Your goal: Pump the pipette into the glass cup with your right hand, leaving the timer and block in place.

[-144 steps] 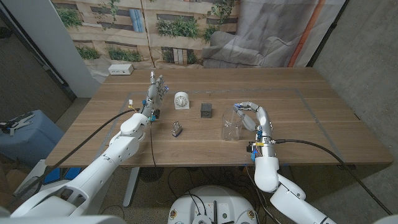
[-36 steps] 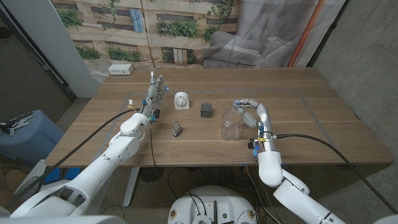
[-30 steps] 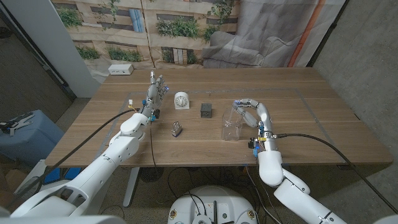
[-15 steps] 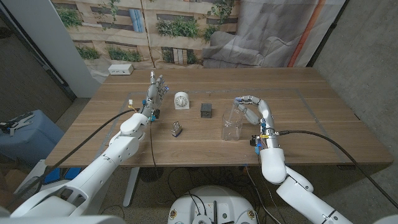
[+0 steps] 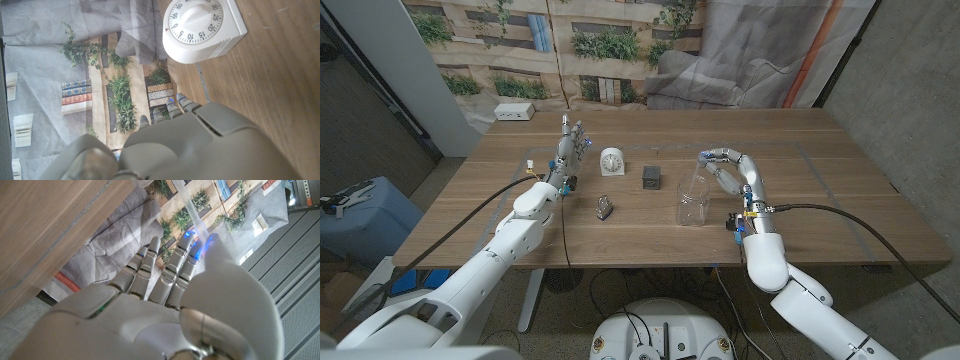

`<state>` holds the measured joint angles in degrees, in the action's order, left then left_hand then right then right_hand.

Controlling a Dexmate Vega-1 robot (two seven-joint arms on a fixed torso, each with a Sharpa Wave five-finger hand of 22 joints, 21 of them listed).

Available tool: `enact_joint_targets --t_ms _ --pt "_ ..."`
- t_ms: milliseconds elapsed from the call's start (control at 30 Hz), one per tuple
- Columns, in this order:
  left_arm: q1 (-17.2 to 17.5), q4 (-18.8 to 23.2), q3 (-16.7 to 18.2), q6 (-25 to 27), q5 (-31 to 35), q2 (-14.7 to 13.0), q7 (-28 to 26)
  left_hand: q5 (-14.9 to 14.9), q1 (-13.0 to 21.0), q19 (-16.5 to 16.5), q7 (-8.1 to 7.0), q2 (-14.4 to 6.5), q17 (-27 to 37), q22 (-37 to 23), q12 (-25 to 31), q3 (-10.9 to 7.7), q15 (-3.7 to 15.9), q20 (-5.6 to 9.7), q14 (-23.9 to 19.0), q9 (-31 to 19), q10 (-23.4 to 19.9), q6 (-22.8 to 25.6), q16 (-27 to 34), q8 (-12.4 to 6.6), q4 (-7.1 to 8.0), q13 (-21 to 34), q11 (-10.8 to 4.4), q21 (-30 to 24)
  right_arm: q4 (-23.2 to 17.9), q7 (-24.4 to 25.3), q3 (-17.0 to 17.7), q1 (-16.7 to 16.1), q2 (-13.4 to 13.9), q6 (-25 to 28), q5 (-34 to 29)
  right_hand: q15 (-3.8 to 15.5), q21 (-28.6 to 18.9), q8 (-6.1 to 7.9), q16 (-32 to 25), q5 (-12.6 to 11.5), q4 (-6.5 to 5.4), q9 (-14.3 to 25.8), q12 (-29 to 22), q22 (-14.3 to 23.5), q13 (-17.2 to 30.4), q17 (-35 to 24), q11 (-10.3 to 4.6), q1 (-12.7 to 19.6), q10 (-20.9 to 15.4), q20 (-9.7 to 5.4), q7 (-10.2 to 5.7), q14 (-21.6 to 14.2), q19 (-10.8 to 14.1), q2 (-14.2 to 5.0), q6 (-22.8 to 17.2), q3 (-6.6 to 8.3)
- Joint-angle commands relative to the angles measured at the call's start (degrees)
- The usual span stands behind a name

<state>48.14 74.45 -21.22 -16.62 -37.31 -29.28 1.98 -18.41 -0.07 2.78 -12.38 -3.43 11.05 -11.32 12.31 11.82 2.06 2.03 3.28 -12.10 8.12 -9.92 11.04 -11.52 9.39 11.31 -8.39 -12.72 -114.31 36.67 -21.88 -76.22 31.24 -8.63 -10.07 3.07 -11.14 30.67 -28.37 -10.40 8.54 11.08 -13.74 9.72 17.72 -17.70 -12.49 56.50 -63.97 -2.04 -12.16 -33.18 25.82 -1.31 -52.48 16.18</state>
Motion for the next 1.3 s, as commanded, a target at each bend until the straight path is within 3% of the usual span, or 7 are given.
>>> enact_joint_targets --t_ms 33,433,833,1067,1300 --pt "0.01 0.00 0.00 -0.03 0.00 0.00 0.00 -0.39 -0.07 0.36 -0.33 -2.51 0.35 -0.13 0.25 0.40 6.62 5.15 0.53 -0.14 0.14 -0.20 0.35 -0.33 0.00 0.31 -0.18 -0.29 -5.19 -2.47 2.41 -1.60 1.56 2.57 1.26 8.44 -0.13 -0.12 -0.34 -0.12 0.02 0.07 -0.12 0.22 0.04 -0.21 0.07 -0.22 -0.10 0.46 0.22 0.12 0.25 -0.34 -0.32 -0.10" --pt "0.02 0.01 0.00 -0.03 0.00 0.00 -0.01 -0.39 -0.06 0.35 -0.32 -2.51 0.34 -0.12 0.25 0.39 6.64 5.14 0.56 -0.14 0.11 -0.20 0.33 -0.33 0.00 0.31 -0.15 -0.30 -10.19 -5.63 6.03 -3.20 3.86 5.12 3.21 8.46 -0.13 -0.24 -0.29 -0.18 0.07 0.09 -0.07 0.22 0.07 -0.22 0.08 -0.27 -0.04 0.55 0.29 0.18 0.20 -0.43 -0.28 -0.14" --pt "0.02 0.01 0.00 -0.03 0.00 0.00 -0.01 -0.39 -0.06 0.37 -0.33 -2.51 0.34 -0.12 0.25 0.39 6.60 5.17 0.54 -0.14 0.12 -0.18 0.34 -0.34 0.00 0.31 -0.13 -0.29 -12.57 -8.82 7.58 -1.70 4.46 7.11 5.96 8.38 -0.14 -0.33 -0.26 -0.21 0.01 0.10 -0.01 0.22 0.09 -0.22 0.08 -0.50 0.04 0.60 0.41 0.15 0.20 -0.51 -0.27 -0.23" --pt "0.02 0.02 0.00 -0.03 0.00 0.00 -0.01 -0.39 -0.07 0.35 -0.32 -2.50 0.34 -0.12 0.26 0.40 6.58 5.12 0.56 -0.14 0.11 -0.17 0.33 -0.34 0.00 0.31 -0.19 -0.30 -11.66 -10.65 7.05 0.77 4.21 6.26 7.72 8.38 -0.15 -0.39 -0.28 -0.24 0.00 0.10 -0.05 0.22 0.16 -0.25 0.07 -0.59 -0.01 0.66 0.42 0.11 0.21 -0.57 -0.28 -0.27" --pt "0.02 0.05 0.01 0.00 -0.01 -0.01 -0.02 -0.39 -0.06 0.35 -0.33 -2.50 0.34 -0.12 0.25 0.39 6.61 5.14 0.56 -0.14 0.12 -0.17 0.33 -0.34 0.00 0.31 -0.14 -0.30 -8.84 -12.73 5.99 5.27 4.13 4.50 8.89 8.38 -0.17 -0.44 -0.27 -0.27 0.01 0.11 -0.07 0.22 0.22 -0.25 0.08 -0.65 -0.03 0.67 0.54 0.05 0.26 -0.66 -0.28 -0.27"
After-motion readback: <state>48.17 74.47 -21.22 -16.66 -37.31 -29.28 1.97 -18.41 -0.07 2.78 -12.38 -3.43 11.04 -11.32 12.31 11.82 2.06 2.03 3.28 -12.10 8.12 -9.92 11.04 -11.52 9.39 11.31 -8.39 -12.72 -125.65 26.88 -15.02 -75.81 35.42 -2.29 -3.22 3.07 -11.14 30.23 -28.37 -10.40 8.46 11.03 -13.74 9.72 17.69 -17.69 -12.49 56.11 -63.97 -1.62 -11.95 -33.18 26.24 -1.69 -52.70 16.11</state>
